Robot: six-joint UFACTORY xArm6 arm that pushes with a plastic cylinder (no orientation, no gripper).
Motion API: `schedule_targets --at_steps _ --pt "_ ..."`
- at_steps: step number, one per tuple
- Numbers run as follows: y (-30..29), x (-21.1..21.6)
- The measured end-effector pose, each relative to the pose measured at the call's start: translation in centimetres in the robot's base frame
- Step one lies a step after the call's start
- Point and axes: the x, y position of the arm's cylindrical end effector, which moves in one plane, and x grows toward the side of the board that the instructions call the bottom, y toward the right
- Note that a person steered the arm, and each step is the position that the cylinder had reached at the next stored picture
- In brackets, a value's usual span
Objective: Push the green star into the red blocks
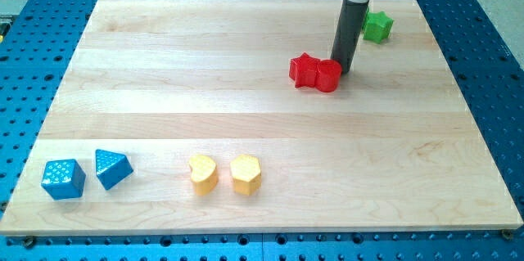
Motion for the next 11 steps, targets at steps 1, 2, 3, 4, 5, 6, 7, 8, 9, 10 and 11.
schedule_targets --at_steps 1,2,3,4,5,6,7,8,9,10,11 --pt "7.6 -0.5" --pt "10.3 -6.7" --pt "10.3 -8.9" --pt "9.1 -12.6" --pt "6.1 -8.7" --pt "4.4 -6.0" --pt "2.4 -3.3" --pt "1.0 -1.9" --pt "0.8 -4.1" --pt "-1.9 -4.0" --pt "-1.4 -3.3"
